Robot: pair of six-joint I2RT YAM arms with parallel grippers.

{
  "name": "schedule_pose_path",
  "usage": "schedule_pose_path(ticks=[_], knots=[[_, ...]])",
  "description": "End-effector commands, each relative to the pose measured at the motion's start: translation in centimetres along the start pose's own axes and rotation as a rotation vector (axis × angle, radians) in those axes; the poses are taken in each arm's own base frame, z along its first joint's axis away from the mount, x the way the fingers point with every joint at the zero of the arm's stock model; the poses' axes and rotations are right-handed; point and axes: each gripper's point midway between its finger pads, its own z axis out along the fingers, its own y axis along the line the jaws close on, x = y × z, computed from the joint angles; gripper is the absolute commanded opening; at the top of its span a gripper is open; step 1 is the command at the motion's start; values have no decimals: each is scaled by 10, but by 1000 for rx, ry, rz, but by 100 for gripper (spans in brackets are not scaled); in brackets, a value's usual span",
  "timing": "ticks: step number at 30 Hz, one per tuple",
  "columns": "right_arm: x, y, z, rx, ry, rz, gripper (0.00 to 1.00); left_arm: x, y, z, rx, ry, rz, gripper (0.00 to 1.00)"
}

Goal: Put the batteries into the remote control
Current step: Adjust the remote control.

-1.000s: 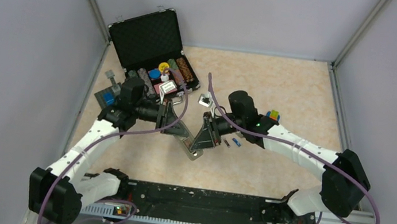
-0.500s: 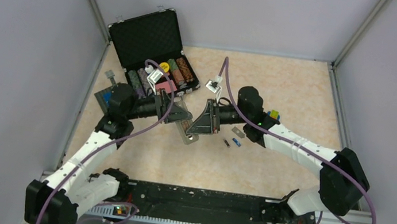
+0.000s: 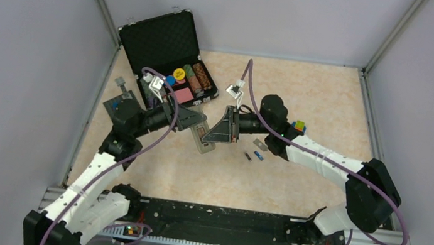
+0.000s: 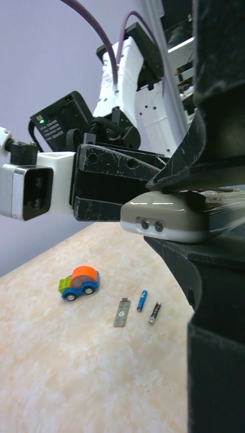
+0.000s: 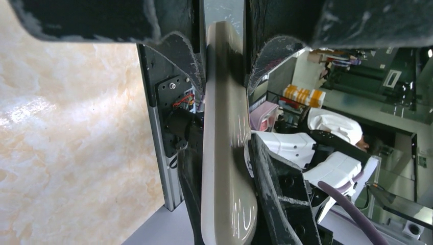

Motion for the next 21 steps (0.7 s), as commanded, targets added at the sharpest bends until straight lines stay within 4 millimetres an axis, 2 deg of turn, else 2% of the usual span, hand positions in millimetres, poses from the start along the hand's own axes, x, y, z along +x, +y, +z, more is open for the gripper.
schedule_pose_path(ticks=[1,5,6,9,10,11,12,14,15,17,21], knots=[[-16,-3,0,5,-74,-11,0,-19,4,-6,-50,-133,34,38],[-21,1,2,-18,-83,-11,0,-20,6,-6,-47,-159,35,38],[-21,1,3,-18,-80,-6,0,-19,6,-6,-44,-153,33,33],[-18,-1,3,-15,-70,4,0,-17,5,-3,-38,-129,34,2],[-17,-3,3,-8,-68,8,5,-17,6,-3,-45,-127,36,0],[-17,-6,2,8,-68,11,15,-17,8,-4,-54,-127,41,0],[-16,-9,1,28,-71,5,31,-17,11,-4,-69,-128,46,0],[-17,-16,-3,85,-87,-5,53,-17,17,-6,-114,-130,62,0],[-19,-22,-7,123,-101,-12,61,-16,22,-8,-140,-124,72,0],[-20,-29,-20,202,-129,-17,68,-14,32,-11,-194,-111,102,0],[-20,-54,-53,406,-181,-49,70,-10,50,-18,-276,-101,150,0]])
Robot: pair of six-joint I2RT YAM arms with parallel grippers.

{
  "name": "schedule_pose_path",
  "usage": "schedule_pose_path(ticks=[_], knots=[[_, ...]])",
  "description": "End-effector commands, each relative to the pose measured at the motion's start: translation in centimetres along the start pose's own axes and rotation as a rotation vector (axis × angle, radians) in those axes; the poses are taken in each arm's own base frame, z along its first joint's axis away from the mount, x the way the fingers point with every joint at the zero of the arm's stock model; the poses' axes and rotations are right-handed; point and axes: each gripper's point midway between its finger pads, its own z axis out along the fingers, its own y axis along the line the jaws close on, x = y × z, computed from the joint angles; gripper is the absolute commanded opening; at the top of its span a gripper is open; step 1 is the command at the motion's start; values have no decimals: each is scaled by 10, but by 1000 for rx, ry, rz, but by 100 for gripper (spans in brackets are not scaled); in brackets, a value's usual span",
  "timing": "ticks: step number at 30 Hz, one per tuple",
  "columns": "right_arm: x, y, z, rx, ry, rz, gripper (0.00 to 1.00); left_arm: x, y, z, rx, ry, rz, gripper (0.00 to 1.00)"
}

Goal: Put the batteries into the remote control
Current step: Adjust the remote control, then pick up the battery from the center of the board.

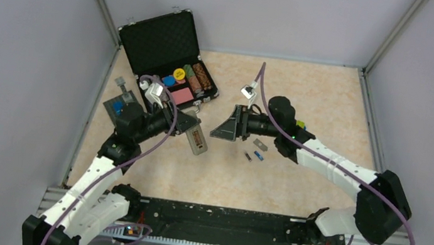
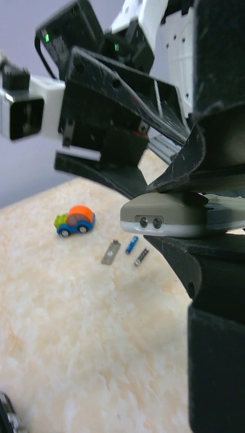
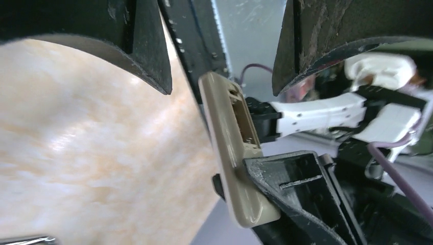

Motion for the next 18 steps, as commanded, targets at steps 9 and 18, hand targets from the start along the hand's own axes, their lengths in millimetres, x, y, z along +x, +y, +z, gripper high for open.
schedule_pose_path(ticks=[9,18], knots=[[16,-141,-85,775,46,-187,41,0,23,-7,-99,-15,152,0],[40,-207,-85,960,268,-248,44,12,51,3,-205,68,74,0]])
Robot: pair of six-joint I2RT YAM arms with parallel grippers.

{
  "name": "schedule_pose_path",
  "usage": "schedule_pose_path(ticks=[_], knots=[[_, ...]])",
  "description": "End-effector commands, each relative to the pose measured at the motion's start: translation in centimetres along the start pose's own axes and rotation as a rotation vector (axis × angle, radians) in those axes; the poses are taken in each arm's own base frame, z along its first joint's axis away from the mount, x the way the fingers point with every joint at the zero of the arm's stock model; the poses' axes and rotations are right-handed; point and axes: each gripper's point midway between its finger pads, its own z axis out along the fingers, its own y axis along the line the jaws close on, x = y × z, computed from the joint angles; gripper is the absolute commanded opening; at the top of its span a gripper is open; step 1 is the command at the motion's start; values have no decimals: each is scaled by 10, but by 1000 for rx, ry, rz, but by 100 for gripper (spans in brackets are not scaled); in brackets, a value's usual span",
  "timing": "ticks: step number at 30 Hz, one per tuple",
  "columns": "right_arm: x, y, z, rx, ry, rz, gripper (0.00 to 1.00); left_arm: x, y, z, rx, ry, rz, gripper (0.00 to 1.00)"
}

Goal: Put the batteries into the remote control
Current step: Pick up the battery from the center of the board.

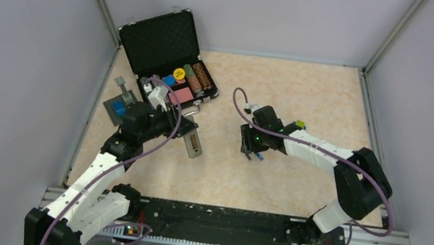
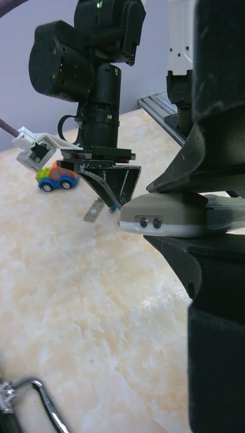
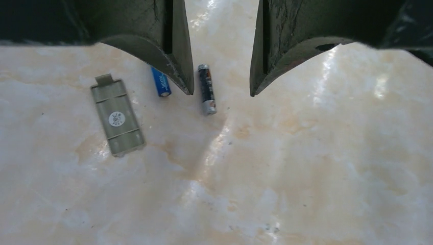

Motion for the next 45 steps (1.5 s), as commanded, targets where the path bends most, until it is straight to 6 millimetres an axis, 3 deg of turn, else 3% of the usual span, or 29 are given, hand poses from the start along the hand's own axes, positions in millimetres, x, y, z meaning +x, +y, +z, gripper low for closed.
schedule_pose_path(ticks=[1,15,21,31,36,41,45], knots=[[-10,-12,10,94,32,-131,45,-1,10,9,-50,31,-12,0],[7,-16,37,157,92,-212,31,-6,27,24,-118,40,-29,0],[14,-13,39,188,113,-231,20,-11,34,27,-169,44,-28,0],[27,-25,34,287,175,-300,21,-9,39,30,-181,58,-22,0],[33,-26,32,293,183,-287,5,-8,40,30,-182,63,-19,0],[11,-8,21,232,81,-237,0,-6,34,31,-150,80,-26,0],[-31,21,-8,136,-90,-176,0,-6,21,34,-85,89,-64,0]])
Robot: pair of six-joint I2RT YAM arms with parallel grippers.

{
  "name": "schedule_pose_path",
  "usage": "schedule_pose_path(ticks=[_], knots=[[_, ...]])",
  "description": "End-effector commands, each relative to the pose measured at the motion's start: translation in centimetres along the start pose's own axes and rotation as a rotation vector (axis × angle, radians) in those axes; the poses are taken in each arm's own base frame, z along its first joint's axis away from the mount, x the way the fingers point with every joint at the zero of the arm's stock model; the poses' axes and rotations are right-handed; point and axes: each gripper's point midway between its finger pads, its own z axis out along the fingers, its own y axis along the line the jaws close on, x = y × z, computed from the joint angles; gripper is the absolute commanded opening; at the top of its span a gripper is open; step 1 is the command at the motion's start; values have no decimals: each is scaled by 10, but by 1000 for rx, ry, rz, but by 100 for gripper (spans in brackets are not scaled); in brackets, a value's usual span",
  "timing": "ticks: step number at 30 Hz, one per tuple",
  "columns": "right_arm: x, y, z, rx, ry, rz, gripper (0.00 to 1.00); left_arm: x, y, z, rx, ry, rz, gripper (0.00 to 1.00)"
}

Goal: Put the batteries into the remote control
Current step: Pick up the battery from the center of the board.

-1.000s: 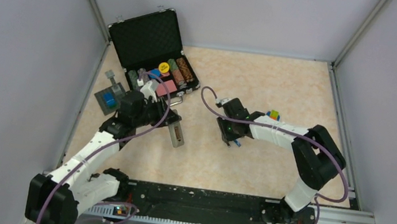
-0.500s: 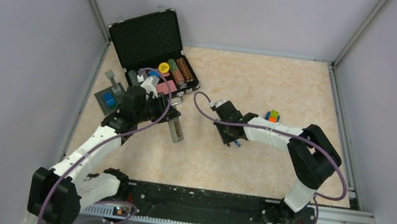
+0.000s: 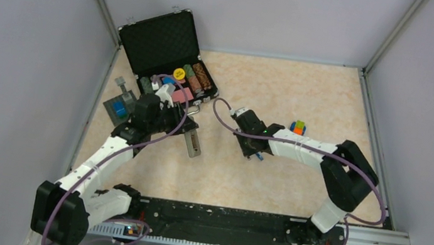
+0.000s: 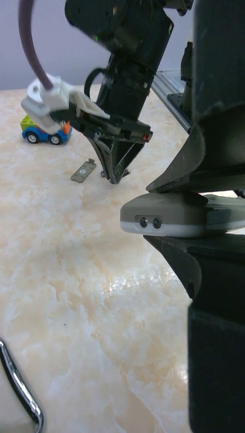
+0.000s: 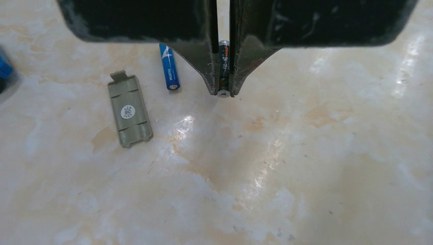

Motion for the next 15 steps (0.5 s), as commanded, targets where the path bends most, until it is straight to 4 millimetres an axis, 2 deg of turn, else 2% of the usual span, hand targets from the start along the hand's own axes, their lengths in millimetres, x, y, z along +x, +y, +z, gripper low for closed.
schedule_pose_path(ticks=[1,4,7,11,15], knots=[[-62,14,-59,-95,-253,101,0,-22,-36,-2,143,-43,-5,0],[-92,16,-100,-147,-401,161,0,-25,-52,1,226,-38,-58,0],[-114,18,-141,-206,-540,214,0,-28,-64,4,287,-28,-123,0],[-131,22,-187,-296,-675,254,0,-36,-82,7,355,-32,-175,0],[-142,33,-221,-410,-763,282,0,-41,-92,13,364,-22,-187,0]])
